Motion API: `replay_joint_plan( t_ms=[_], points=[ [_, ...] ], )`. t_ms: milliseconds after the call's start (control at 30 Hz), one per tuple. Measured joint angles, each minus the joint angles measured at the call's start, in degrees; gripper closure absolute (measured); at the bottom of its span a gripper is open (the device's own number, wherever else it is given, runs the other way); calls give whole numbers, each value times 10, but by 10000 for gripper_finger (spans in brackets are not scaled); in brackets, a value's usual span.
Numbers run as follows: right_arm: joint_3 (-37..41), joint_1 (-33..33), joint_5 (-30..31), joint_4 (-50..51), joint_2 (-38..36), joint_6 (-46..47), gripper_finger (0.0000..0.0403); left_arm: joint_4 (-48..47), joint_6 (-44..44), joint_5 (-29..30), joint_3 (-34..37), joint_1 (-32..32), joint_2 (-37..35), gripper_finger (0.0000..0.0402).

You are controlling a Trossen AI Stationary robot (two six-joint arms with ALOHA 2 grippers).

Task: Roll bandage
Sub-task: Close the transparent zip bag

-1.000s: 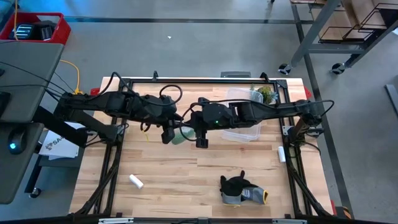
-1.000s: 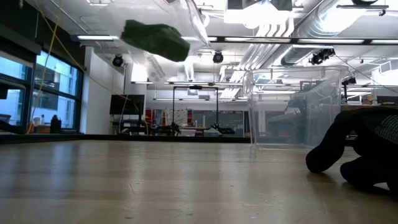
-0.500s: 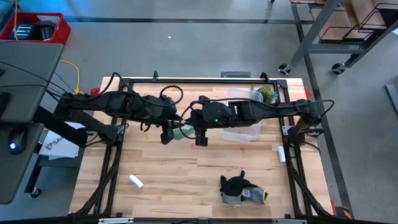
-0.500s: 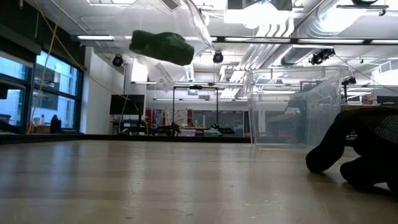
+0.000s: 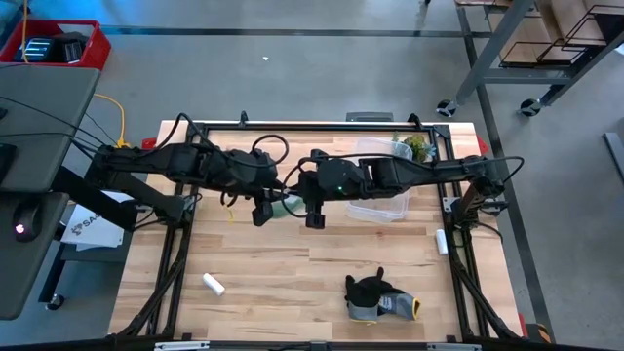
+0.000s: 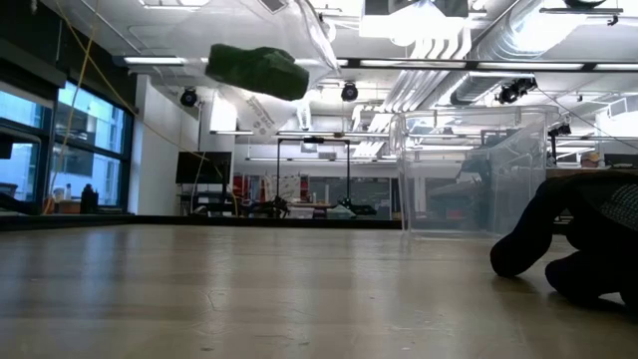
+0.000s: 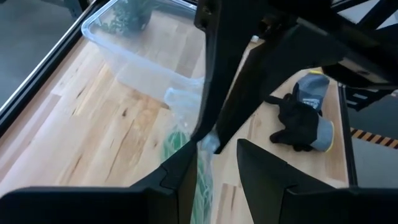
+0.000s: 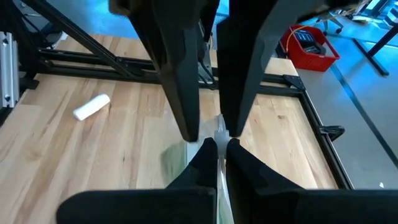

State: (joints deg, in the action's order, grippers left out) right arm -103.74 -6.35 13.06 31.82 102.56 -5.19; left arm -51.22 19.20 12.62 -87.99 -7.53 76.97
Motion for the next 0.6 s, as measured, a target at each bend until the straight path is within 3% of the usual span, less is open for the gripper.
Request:
replay_joint_plan(
  t_ms=[300, 600],
  points=[
    [0, 0, 0, -2, 0, 1, 402, -1, 1, 6, 1, 0, 0, 302],
    [0, 0, 1, 1, 0, 2, 402, -4, -4, 12, 1, 0, 0, 386]
  ],
)
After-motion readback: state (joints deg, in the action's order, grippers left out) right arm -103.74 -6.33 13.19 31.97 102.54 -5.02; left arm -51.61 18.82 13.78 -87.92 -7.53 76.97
